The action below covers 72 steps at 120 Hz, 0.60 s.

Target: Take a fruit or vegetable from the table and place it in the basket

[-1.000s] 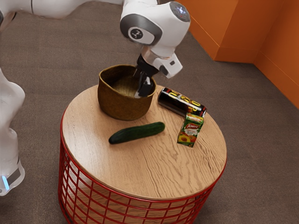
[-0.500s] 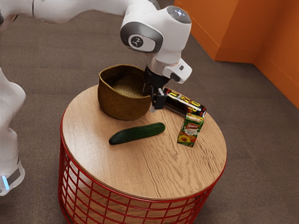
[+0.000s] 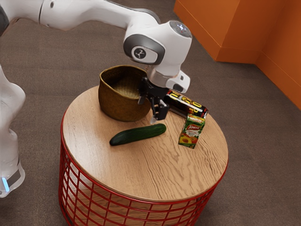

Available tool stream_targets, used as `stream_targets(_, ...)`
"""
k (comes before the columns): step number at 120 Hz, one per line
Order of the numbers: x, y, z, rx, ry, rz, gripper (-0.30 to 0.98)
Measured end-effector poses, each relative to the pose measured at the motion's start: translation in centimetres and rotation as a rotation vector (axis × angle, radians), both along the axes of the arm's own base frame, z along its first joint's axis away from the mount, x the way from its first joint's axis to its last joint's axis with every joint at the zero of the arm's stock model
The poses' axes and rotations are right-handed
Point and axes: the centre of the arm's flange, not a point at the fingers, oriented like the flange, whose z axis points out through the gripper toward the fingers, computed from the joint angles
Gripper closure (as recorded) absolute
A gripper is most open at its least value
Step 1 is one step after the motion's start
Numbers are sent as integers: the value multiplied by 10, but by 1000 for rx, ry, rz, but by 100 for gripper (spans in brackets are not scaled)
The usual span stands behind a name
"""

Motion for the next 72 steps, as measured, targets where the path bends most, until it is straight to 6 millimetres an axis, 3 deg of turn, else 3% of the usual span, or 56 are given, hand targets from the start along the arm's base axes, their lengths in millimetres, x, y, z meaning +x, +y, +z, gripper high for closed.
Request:
stream_targets(30,2,2,-29,-13,35,60,0)
stream_targets(72,8,-5,-32,-31,-9,81,0)
